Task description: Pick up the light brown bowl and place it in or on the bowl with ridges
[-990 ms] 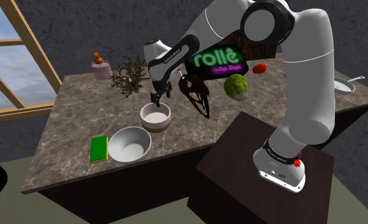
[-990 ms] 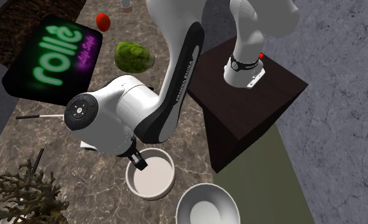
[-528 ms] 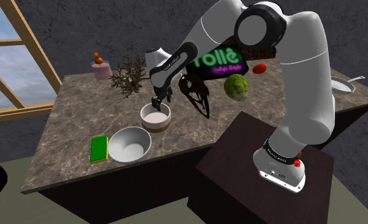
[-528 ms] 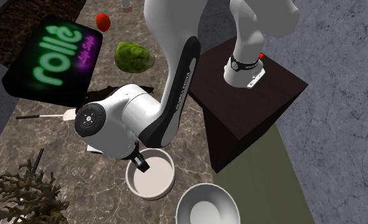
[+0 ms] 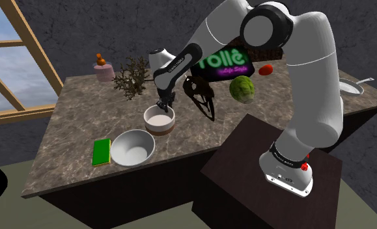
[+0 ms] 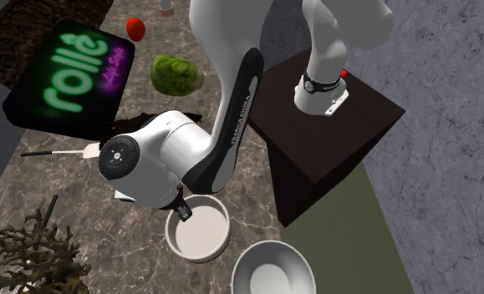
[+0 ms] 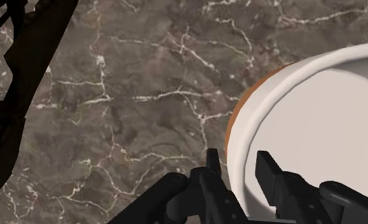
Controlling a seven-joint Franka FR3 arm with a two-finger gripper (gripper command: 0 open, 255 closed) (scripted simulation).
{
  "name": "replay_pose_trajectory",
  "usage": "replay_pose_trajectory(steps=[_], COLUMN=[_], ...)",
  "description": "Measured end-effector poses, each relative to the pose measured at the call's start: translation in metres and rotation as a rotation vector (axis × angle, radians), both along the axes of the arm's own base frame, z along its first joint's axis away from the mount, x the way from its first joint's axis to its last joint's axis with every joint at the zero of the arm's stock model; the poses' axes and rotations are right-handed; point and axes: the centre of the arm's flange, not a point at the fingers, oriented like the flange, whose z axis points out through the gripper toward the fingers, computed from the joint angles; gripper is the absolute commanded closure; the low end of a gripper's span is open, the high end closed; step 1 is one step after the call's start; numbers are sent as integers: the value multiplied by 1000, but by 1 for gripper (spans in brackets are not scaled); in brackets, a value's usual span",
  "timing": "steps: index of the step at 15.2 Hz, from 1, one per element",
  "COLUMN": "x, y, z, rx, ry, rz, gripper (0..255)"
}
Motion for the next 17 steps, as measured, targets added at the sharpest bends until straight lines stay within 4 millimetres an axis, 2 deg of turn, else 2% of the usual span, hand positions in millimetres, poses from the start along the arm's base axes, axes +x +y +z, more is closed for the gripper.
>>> replay_pose_trajectory(steps=[9, 17], x=[0, -1], y=[0, 0], z=[2, 41], rx=[0, 0], ry=[0, 0], rz=[0, 0], gripper=[255, 255])
